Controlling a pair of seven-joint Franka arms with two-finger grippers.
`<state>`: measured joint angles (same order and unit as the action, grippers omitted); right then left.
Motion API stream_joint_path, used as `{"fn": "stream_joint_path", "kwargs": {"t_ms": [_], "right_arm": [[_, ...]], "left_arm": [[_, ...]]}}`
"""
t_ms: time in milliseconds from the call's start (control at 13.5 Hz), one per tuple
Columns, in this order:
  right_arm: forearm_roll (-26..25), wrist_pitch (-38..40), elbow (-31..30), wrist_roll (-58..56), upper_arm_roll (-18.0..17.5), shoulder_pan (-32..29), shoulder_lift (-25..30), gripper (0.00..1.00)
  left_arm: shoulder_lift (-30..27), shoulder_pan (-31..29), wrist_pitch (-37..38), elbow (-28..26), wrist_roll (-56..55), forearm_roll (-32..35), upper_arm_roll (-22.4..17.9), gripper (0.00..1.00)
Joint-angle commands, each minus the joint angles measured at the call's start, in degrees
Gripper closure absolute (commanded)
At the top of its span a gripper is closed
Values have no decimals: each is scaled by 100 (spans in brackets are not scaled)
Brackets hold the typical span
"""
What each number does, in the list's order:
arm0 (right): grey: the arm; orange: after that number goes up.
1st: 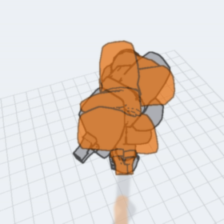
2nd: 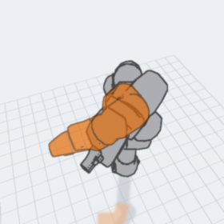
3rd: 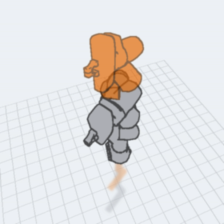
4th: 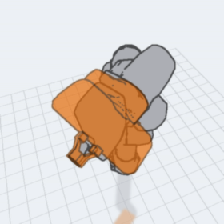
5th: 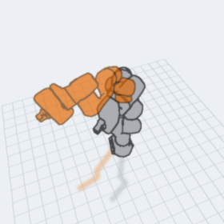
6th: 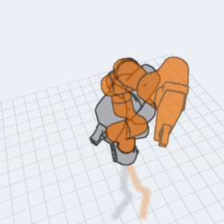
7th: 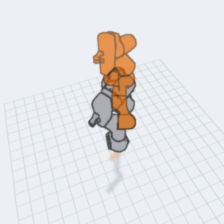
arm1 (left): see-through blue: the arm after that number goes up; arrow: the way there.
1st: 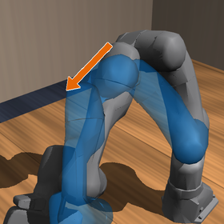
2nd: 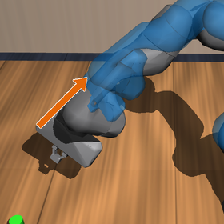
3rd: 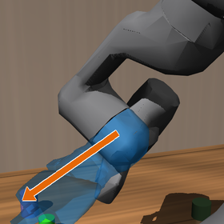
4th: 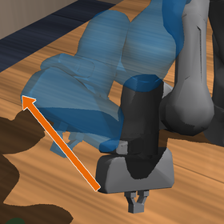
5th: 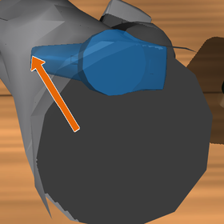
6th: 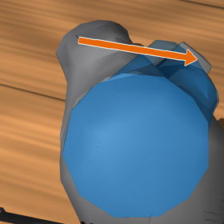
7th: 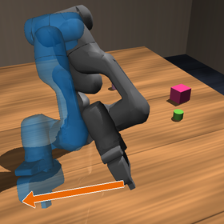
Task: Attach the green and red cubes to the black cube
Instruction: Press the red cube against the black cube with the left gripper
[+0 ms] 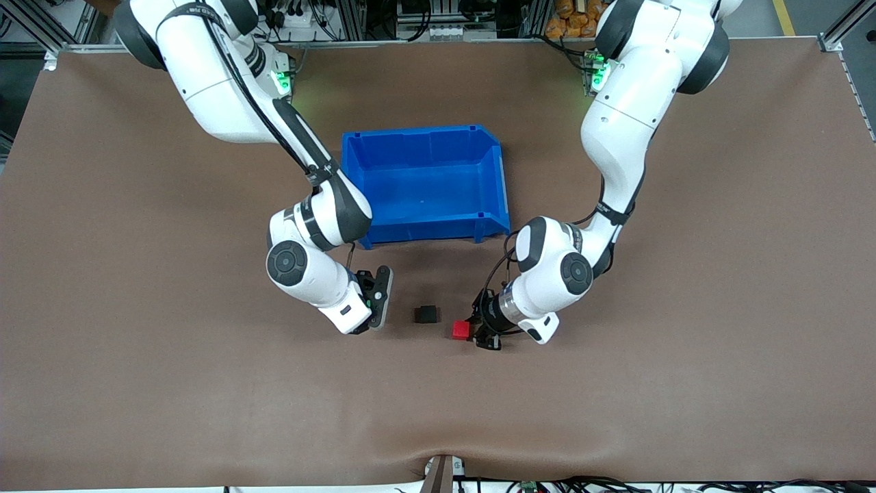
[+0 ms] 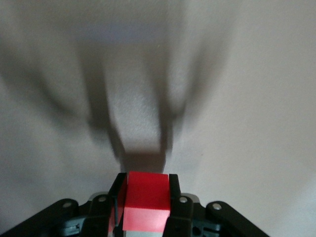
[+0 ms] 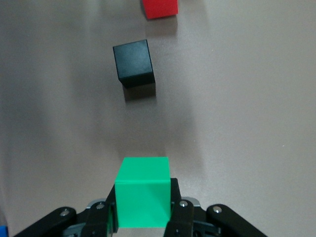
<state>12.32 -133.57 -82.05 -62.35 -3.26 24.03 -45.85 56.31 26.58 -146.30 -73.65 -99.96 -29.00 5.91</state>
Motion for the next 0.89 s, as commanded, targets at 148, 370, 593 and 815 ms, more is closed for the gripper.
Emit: {"fn": "stream_joint_path", "kwargs": {"t_ms": [148, 370, 593, 815], "right_arm": [[69, 435, -161, -258, 1, -398, 111, 100], [69, 797, -197, -339, 1, -514, 164, 100], [69, 780, -224, -339, 1, -496, 199, 100], [69, 754, -224, -330, 1, -461, 199, 100]], "left_arm": [[12, 242, -92, 35, -419, -70, -73, 100], [12, 295, -92, 35, -498, -97, -73, 100], [3, 365, -92, 35, -542, -105, -73, 100], [29, 435, -100, 27, -665, -88, -73, 100]]}}
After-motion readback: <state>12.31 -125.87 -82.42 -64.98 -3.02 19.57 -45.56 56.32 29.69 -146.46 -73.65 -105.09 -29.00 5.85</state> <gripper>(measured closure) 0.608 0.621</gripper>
